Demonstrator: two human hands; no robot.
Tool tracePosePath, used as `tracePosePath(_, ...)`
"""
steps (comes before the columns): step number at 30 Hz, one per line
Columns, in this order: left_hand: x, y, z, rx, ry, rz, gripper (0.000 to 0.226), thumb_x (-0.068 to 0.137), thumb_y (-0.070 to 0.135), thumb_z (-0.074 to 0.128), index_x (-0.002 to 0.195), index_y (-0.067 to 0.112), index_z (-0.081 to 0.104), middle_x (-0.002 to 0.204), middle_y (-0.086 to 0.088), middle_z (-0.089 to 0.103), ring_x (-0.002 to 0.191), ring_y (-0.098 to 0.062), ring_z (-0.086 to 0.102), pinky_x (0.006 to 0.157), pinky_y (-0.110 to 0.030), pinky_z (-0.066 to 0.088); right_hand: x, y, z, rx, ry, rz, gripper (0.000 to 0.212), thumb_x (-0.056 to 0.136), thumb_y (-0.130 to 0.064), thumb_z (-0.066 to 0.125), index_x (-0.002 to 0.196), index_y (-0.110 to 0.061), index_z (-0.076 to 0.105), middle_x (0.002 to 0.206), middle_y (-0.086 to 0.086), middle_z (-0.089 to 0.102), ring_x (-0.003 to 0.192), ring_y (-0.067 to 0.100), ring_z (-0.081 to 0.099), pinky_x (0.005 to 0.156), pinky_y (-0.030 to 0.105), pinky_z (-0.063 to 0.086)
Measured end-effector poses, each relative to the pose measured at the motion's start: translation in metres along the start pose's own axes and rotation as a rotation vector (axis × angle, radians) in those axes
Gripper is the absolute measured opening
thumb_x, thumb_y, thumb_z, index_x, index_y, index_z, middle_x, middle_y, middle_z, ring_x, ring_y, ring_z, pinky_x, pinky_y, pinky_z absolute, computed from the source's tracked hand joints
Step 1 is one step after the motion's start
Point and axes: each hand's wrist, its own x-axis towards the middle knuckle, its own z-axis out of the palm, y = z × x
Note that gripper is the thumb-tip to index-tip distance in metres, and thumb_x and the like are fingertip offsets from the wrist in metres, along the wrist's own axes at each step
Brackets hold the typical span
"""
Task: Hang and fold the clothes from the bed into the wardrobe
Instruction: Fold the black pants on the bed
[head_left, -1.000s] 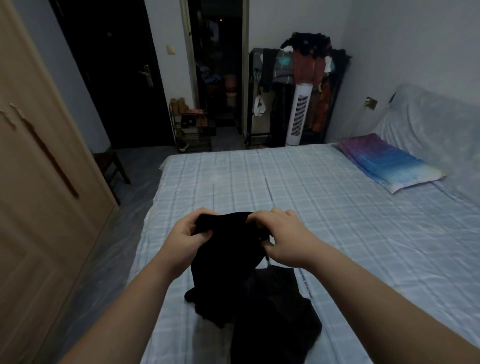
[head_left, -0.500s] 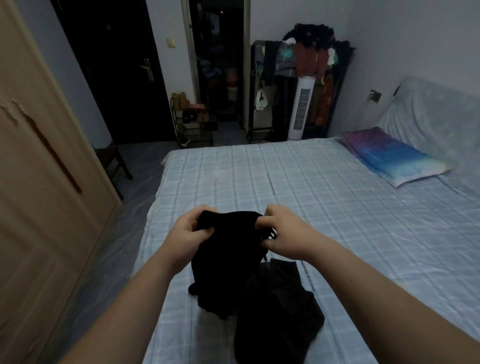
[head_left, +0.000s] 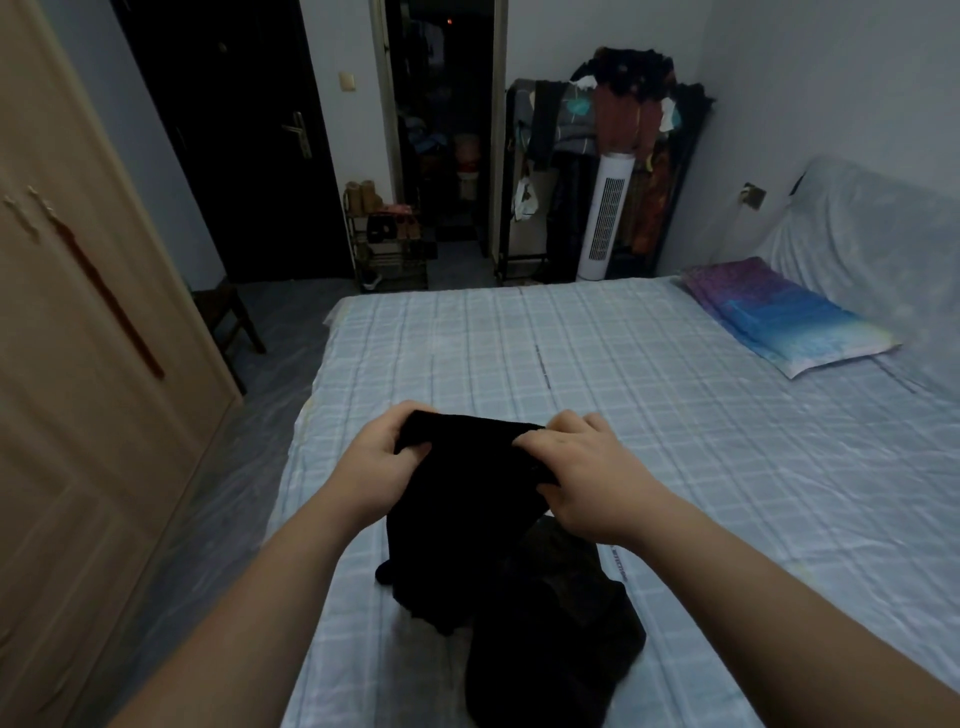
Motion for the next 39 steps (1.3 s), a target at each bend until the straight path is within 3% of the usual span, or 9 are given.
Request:
tracePosePath(4, -0.001, 0.002, -0.002, 0.031, 0.012, 0.009, 0.029, 0.092, -0.008, 0.057, 0.098, 0.019, 0.065, 0.084, 0.002, 0.068, 0.078, -0.007, 0.063, 0.071, -0.022, 0.050, -0.005, 0.008, -0.006, -0.138, -0.009, -0.040, 0.043, 0.078, -0.012, 0.057, 0.115, -0.035, 0.060, 0.108, -0.019, 0.061, 0.111, 0.011, 0.047, 0.089, 0.029, 0.032)
tracePosePath(10, -0.001, 0.008, -0.001, 0.030, -0.011, 0.014, 0.030, 0.091, -0.009, 0.057, 0.097, 0.019, 0.067, 0.084, 0.007, 0.069, 0.080, -0.006, 0.065, 0.072, -0.019, 0.051, -0.005, 0.018, 0.000, -0.297, 0.064, 0.064, 0.024, 0.071, -0.035, 0.081, 0.093, -0.034, 0.071, 0.081, -0.009, 0.055, 0.081, 0.020, 0.051, 0.070, 0.034, 0.035)
tracePosePath(13, 0.002, 0.008, -0.004, 0.049, -0.019, 0.013, 0.031, 0.089, -0.011, 0.057, 0.097, 0.016, 0.068, 0.085, 0.006, 0.069, 0.083, -0.007, 0.065, 0.075, -0.021, 0.051, -0.007, 0.027, 0.006, -0.175, 0.053, 0.107, 0.027, 0.076, -0.030, 0.080, 0.101, -0.036, 0.070, 0.074, -0.008, 0.049, 0.074, 0.021, 0.049, 0.064, 0.033, 0.039)
tracePosePath(19, 0.011, 0.015, -0.007, 0.221, 0.027, 0.062, 0.024, 0.090, -0.004, 0.059, 0.090, 0.019, 0.066, 0.080, 0.007, 0.067, 0.074, -0.003, 0.061, 0.068, -0.017, 0.046, -0.014, 0.029, -0.001, 0.154, -0.003, 0.196, 0.011, 0.093, -0.031, 0.058, 0.098, -0.032, 0.050, 0.097, -0.017, 0.046, 0.095, 0.007, 0.048, 0.082, 0.033, 0.049)
tracePosePath(26, 0.023, 0.027, -0.019, 0.251, 0.040, 0.074, 0.015, 0.090, 0.008, 0.062, 0.089, 0.022, 0.067, 0.085, -0.004, 0.069, 0.080, -0.014, 0.063, 0.078, -0.042, 0.051, -0.020, 0.027, -0.028, 0.445, -0.063, 0.223, 0.018, 0.087, -0.045, 0.061, 0.096, -0.038, 0.047, 0.093, -0.017, 0.064, 0.094, 0.004, 0.063, 0.082, 0.031, 0.052)
tracePosePath(31, 0.033, 0.061, -0.026, 0.259, 0.062, 0.147, 0.012, 0.088, 0.020, 0.062, 0.096, 0.027, 0.067, 0.090, 0.006, 0.070, 0.091, -0.013, 0.066, 0.085, -0.039, 0.051, -0.001, 0.016, -0.034, 0.657, 0.283, 0.335, 0.026, 0.089, -0.021, 0.070, 0.086, -0.034, 0.048, 0.074, -0.010, 0.058, 0.068, 0.001, 0.056, 0.063, 0.013, 0.043)
tracePosePath(34, 0.035, 0.086, -0.031, 0.362, 0.069, 0.241, 0.014, 0.094, 0.010, 0.062, 0.099, 0.024, 0.064, 0.092, 0.008, 0.067, 0.088, -0.002, 0.063, 0.080, -0.022, 0.048, 0.014, 0.013, -0.046, 1.006, 0.426, 0.383, 0.036, 0.090, -0.009, 0.067, 0.104, -0.038, 0.051, 0.095, -0.005, 0.064, 0.090, 0.012, 0.067, 0.079, 0.023, 0.053)
tracePosePath(37, 0.036, 0.104, -0.038, 0.403, 0.121, 0.256, 0.011, 0.096, 0.013, 0.060, 0.105, 0.018, 0.064, 0.094, 0.007, 0.068, 0.088, 0.000, 0.062, 0.076, -0.019, 0.047, 0.025, 0.019, -0.062, 1.221, 0.354, 0.376, 0.063, 0.088, -0.001, 0.069, 0.137, -0.034, 0.046, 0.115, 0.002, 0.068, 0.108, 0.014, 0.068, 0.095, 0.029, 0.054)
tracePosePath(39, 0.036, 0.112, -0.043, 0.412, 0.137, 0.241, 0.012, 0.097, 0.017, 0.060, 0.108, 0.020, 0.064, 0.095, 0.011, 0.068, 0.090, 0.001, 0.062, 0.079, -0.025, 0.049, 0.031, 0.021, -0.080, 1.108, 0.235, 0.355, 0.045, 0.088, -0.003, 0.070, 0.126, -0.023, 0.060, 0.114, -0.002, 0.071, 0.111, 0.013, 0.066, 0.101, 0.033, 0.051)
